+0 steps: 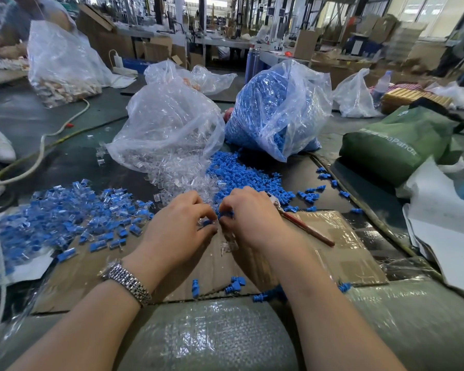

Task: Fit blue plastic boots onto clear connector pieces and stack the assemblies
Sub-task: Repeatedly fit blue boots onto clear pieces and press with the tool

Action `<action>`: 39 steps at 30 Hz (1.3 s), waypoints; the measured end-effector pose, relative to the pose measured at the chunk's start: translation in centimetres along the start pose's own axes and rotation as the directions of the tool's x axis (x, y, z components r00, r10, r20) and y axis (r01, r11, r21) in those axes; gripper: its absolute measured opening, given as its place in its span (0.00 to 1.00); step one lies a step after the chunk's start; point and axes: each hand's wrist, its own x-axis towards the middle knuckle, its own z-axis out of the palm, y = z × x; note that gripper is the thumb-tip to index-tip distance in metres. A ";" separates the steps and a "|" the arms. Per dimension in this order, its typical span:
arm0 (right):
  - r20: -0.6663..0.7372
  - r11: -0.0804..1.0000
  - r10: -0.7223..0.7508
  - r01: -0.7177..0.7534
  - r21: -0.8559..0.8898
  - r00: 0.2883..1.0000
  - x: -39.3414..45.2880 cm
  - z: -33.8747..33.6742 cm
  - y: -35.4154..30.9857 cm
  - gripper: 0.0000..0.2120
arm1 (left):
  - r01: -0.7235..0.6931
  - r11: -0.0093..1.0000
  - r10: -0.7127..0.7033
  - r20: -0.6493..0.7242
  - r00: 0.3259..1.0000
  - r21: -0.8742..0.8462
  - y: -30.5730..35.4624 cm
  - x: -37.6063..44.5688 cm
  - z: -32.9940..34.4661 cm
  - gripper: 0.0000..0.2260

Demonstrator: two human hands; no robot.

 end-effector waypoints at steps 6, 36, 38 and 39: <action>0.029 0.999 -0.053 0.053 0.003 0.998 0.0 -0.1 0.1 0.11 | -0.038 0.999 0.039 -0.038 0.999 0.034 0.1 -0.3 -0.3 0.07; -0.147 0.435 0.150 0.068 0.898 0.978 -1.9 -1.8 0.4 0.04 | 0.425 -0.232 -0.231 0.474 0.850 -0.875 -0.2 0.0 -3.4 0.16; -0.164 0.426 0.152 0.085 0.901 0.975 -2.0 -1.9 0.3 0.05 | 0.409 -0.110 -0.256 0.424 0.869 -0.906 -0.5 0.0 -3.4 0.15; -0.165 0.418 0.151 0.089 0.904 0.975 -2.0 -2.0 0.4 0.05 | 0.399 -0.032 -0.273 0.392 0.879 -0.916 -0.5 0.0 -3.5 0.14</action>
